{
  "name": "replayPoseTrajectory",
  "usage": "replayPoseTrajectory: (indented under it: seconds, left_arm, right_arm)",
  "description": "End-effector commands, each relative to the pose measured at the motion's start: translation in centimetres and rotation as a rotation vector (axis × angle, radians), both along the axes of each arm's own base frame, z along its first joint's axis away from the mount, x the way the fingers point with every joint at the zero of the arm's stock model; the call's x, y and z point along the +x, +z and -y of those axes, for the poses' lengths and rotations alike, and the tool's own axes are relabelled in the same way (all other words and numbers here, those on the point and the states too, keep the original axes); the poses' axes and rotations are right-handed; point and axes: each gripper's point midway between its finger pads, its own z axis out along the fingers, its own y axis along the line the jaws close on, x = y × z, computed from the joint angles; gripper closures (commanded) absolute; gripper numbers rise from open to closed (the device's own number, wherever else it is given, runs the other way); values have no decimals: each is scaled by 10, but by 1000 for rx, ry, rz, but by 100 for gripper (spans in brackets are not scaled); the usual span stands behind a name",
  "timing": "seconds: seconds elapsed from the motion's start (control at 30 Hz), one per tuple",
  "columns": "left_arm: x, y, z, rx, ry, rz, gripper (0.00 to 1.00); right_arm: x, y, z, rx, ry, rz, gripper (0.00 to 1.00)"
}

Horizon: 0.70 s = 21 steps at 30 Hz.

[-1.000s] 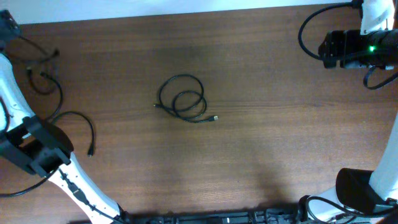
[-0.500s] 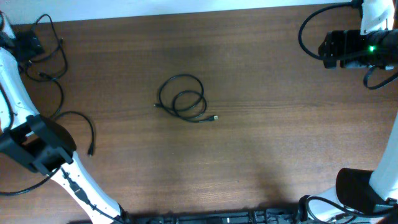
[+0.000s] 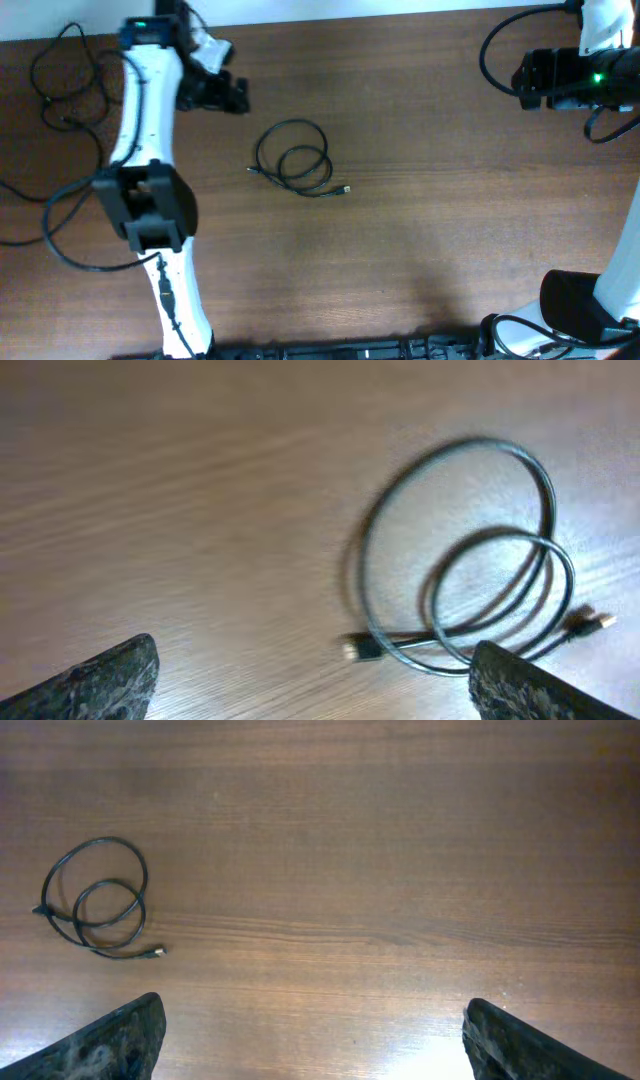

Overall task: Untangle cables
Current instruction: 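Reach the left gripper to the center coil and grasp the last cable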

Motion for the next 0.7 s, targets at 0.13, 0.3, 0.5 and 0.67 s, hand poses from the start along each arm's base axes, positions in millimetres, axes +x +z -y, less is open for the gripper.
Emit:
replayPoseTrajectory:
  seconds: [0.13,0.3,0.5,0.67]
  left_arm:
    - [-47,-65,40,45,24,-205,0]
    - [-60,-94,36,87,77,-255,9]
    - [-56,-106,35,180,113,-216,34]
    - [-51,-107,52,199,72,-168,57]
  right_arm:
    - [0,-2,-4,30,16,-6,6]
    - [0,-2,-4,30,16,-6,6]
    - [0,-2,-4,30,16,-6,6]
    - [0,-2,-4,30,16,-6,6]
